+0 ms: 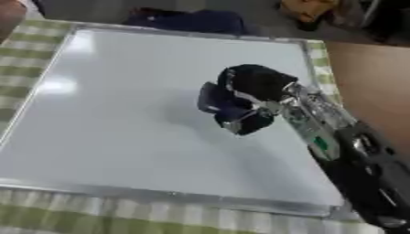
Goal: Wipe the whiteboard clean with a brush.
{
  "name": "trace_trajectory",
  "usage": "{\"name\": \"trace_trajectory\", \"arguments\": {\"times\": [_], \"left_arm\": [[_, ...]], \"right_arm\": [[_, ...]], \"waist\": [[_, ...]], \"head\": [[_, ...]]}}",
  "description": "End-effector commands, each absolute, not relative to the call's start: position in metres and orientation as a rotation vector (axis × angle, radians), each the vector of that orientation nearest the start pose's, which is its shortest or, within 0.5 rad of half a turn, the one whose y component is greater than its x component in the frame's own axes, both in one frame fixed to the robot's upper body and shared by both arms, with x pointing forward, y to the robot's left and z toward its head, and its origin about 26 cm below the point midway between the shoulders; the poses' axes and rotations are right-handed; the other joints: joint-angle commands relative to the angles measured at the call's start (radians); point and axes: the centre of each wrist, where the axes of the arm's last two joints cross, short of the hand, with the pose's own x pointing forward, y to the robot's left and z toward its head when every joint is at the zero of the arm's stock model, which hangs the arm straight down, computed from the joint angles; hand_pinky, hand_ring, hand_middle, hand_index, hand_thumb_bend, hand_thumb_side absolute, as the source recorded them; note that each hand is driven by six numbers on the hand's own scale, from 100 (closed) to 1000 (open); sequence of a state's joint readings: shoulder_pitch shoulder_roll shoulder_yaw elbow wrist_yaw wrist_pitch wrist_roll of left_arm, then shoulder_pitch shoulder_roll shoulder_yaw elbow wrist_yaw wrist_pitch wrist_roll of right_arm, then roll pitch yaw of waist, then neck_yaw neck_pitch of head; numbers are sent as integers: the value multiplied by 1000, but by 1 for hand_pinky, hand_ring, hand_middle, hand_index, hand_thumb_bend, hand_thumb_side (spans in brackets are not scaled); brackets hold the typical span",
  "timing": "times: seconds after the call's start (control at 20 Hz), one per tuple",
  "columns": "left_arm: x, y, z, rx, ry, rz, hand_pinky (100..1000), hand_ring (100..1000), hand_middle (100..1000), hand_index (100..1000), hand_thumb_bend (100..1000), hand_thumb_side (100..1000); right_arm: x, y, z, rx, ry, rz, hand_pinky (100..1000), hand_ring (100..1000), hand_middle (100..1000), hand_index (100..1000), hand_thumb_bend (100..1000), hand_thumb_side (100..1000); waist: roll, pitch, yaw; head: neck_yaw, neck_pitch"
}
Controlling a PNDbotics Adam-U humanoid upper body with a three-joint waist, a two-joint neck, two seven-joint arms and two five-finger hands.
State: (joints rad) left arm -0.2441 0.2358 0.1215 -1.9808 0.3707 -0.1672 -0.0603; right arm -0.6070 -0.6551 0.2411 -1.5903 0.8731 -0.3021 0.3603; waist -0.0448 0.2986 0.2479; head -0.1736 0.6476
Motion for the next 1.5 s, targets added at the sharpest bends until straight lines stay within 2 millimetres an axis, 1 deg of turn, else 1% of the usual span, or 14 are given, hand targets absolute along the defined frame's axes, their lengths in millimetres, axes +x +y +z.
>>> {"name": "trace_trajectory", "arguments": {"times": [0.05, 0.2, 0.4, 0.9, 1.25, 1.5], "left_arm": [[295, 282, 190, -236, -2416, -57, 531, 549, 534, 405, 138, 1000], [295, 282, 191, -239, -2424, -62, 531, 549, 534, 405, 138, 1000], [296, 281, 193, -245, -2433, -66, 531, 548, 534, 404, 137, 1000], [297, 279, 196, -257, -2442, -74, 531, 548, 534, 403, 137, 1000], [298, 278, 197, -264, -2448, -79, 532, 547, 534, 403, 132, 1000], [298, 277, 198, -266, -2451, -82, 532, 546, 534, 402, 136, 1000]], "right_arm": [[381, -306, 241, 1525, 2200, -2454, 776, 816, 464, 100, 100, 331], [385, -324, 245, 1600, 2182, -2490, 776, 817, 469, 100, 100, 330], [391, -340, 248, 1676, 2170, -2513, 776, 819, 470, 100, 100, 329], [403, -362, 253, 1840, 2204, -2496, 773, 818, 466, 100, 100, 320], [409, -369, 256, 1927, 2197, -2474, 771, 816, 466, 100, 100, 298], [414, -373, 253, 1987, 2177, -2485, 769, 816, 466, 100, 100, 307]], "waist": [[2, -11, 5], [1, -4, 12], [0, 6, 18], [0, 22, 27], [1, 34, 27], [1, 40, 27]], "head": [[-4, -13], [-7, -18], [-12, -24], [-36, -39], [-48, -46], [-51, -51]]}}
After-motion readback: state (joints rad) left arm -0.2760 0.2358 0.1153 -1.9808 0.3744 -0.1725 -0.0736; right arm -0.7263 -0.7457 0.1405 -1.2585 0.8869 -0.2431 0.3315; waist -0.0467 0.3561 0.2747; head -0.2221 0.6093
